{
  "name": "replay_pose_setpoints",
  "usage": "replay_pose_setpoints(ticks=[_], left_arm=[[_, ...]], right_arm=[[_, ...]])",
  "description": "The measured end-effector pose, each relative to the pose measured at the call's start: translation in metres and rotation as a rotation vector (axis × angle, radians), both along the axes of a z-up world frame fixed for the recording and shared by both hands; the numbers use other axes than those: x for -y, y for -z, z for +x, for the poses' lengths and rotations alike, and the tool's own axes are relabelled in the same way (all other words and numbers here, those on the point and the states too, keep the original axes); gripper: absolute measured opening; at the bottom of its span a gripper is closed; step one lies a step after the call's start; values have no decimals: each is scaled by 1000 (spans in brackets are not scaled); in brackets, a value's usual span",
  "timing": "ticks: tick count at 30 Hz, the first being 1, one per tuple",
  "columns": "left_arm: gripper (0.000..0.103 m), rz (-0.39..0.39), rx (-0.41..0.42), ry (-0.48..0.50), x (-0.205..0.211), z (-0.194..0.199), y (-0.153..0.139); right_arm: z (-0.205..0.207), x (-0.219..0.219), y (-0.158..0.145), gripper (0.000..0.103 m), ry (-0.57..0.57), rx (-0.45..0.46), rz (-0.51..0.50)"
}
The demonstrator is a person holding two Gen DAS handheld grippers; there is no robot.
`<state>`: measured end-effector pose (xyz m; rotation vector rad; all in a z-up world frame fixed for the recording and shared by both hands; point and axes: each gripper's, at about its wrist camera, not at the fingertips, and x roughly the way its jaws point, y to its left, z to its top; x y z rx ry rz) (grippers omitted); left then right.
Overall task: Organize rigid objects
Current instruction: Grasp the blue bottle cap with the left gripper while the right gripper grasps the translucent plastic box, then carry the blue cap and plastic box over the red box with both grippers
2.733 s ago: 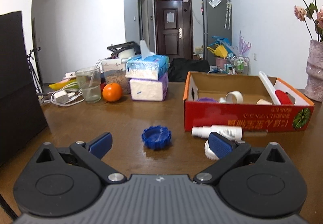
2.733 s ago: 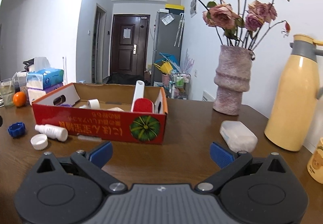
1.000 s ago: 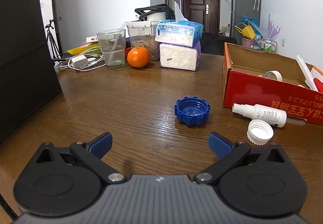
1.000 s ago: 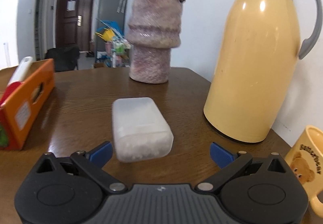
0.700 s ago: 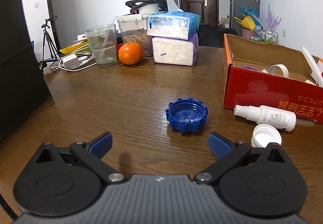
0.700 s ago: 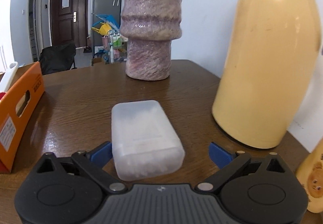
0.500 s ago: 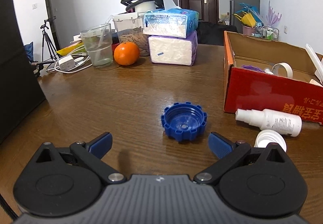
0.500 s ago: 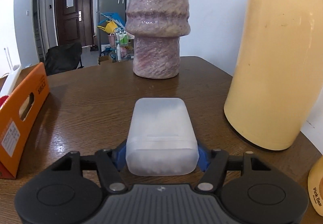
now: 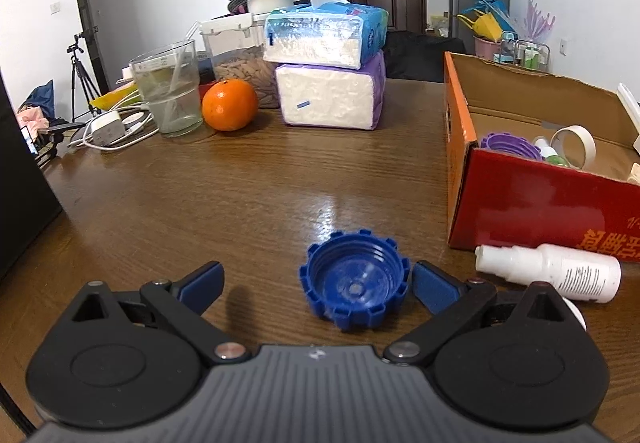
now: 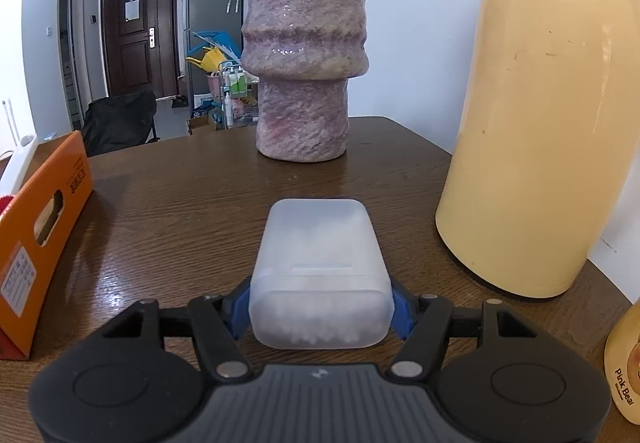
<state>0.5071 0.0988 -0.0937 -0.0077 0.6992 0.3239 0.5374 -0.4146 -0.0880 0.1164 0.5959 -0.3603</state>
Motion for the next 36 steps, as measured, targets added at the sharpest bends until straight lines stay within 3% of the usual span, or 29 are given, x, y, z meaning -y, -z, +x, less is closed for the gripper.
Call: replay_pose_setpoints(ticks=[5, 7, 21, 36], left_arm=[[73, -44, 17, 51, 0, 3, -1], [56, -53, 24, 70, 1, 3, -2], [55, -37, 28, 56, 1, 1, -4], [55, -20, 104, 57, 2, -19, -22]], right_arm=[[1, 1, 0, 65, 5, -1, 1], [0, 1, 0, 65, 9, 0, 2], [-9, 0, -2, 65, 25, 33, -3], [-46, -15, -12, 65, 50, 123, -27]])
